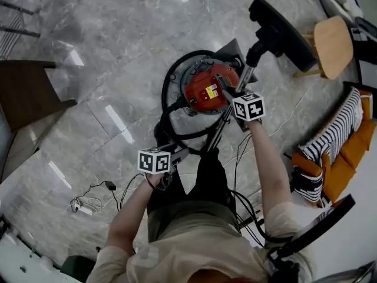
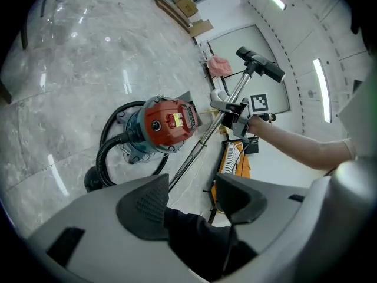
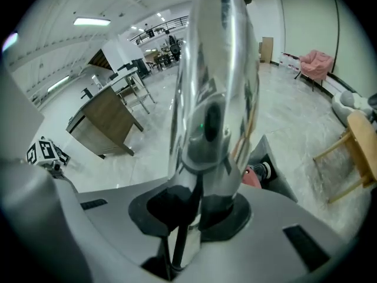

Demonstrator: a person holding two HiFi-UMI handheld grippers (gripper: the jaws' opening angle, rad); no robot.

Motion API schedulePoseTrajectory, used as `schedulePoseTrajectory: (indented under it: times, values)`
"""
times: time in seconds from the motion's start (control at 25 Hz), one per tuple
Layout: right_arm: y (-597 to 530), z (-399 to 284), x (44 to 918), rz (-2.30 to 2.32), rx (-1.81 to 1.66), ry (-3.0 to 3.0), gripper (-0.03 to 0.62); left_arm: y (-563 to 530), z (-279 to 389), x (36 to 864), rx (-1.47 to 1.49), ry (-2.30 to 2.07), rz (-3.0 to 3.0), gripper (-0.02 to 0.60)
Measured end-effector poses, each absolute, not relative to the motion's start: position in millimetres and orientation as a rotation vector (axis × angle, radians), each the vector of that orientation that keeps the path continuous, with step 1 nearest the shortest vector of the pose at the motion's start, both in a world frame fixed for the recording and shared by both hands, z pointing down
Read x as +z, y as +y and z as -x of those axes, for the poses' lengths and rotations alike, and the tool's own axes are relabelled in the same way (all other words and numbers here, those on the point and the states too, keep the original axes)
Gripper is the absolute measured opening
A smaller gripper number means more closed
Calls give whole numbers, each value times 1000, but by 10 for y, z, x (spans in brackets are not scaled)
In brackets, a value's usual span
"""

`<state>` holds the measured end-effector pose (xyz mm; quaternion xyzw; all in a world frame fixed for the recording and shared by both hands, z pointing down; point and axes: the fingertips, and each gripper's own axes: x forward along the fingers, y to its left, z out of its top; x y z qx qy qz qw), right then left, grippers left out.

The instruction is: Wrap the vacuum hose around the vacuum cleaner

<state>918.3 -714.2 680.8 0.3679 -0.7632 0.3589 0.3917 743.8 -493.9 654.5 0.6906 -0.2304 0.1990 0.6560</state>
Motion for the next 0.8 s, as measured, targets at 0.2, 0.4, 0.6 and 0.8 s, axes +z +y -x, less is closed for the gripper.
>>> schedulePoseTrajectory:
  times: [0.2,0.4,0.6,0.8]
  values:
    - [-7363,-9275,7085,-978,938,-2013,58,-5085,-7756,6725,412,-581,-1560,253]
    - [-7586,-9287,7313,-972,939,-2062,58,-5016,-8098,6887,395,-573,-1543,253]
    - [-7812,-9032,7411,-962,990,-2152,58,-4940,-8171,7064,412,-568,-1550,253]
    - [-7943,-9008,7616,-977,915,-2145,58,-4895,-8025,7234,394,-593,-1532,253]
